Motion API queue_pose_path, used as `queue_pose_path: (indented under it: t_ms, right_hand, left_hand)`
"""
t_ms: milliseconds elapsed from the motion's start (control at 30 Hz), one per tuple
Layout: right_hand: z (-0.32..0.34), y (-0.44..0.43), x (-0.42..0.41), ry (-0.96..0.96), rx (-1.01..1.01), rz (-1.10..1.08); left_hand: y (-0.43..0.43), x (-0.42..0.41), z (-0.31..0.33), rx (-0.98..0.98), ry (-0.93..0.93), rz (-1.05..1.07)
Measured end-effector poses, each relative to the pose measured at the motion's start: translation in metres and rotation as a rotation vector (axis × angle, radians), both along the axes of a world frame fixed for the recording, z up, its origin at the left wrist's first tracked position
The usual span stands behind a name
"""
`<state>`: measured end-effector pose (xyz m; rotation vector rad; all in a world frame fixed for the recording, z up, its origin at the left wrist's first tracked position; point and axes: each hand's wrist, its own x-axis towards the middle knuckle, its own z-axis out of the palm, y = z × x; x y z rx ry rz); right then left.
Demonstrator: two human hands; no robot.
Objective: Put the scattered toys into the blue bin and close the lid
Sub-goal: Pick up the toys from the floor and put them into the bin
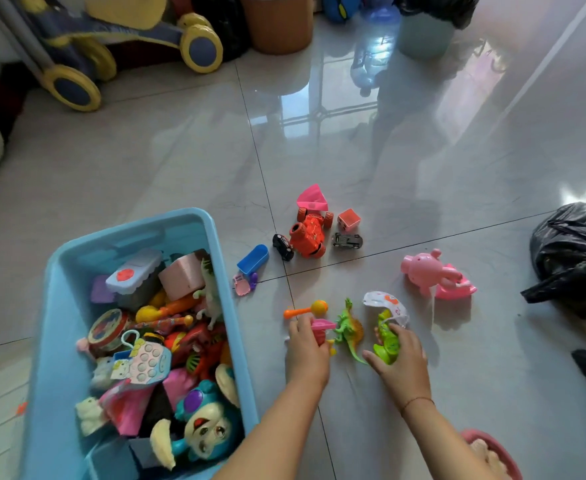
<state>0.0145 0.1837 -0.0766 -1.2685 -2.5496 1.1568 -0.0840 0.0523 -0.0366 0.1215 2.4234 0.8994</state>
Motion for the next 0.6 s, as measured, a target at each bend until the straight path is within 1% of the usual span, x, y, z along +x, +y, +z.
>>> queue_pose_path:
  t_ms: [133,200,333,433,500,533,600]
  right_hand:
    - [0.049,-0.014,0.004,0.129,-0.01,-0.129]
    - [0.081,-0.024,-0.004,0.222,-0.008,-0.152]
    - [0.152,-0.055,-0.025,0.451,-0.048,-0.032]
    - [0.2,-0.095,-0.04,0.565,-0.114,0.135]
    - [0.22,-0.129,-0.049,0.585,-0.165,0.28]
    - [0.223,-0.146,-0.054,0.577,-0.163,0.352]
    - [0.219,-0.175,-0.061,0.512,-0.112,0.47]
  left_hand:
    - [-0.018,0.012,0.042,0.104,0.072,0.043]
    - [-0.03,0.016,0.066,0.17,0.127,0.057]
    - [-0.064,0.016,0.118,0.278,0.294,0.122]
    - [-0.104,0.011,0.152,0.327,0.434,0.263]
    - [-0.135,0.006,0.166,0.276,0.496,0.379]
    - [-0.151,0.004,0.17,0.214,0.5,0.434]
    - [-0.18,0.001,0.169,0.045,0.45,0.523]
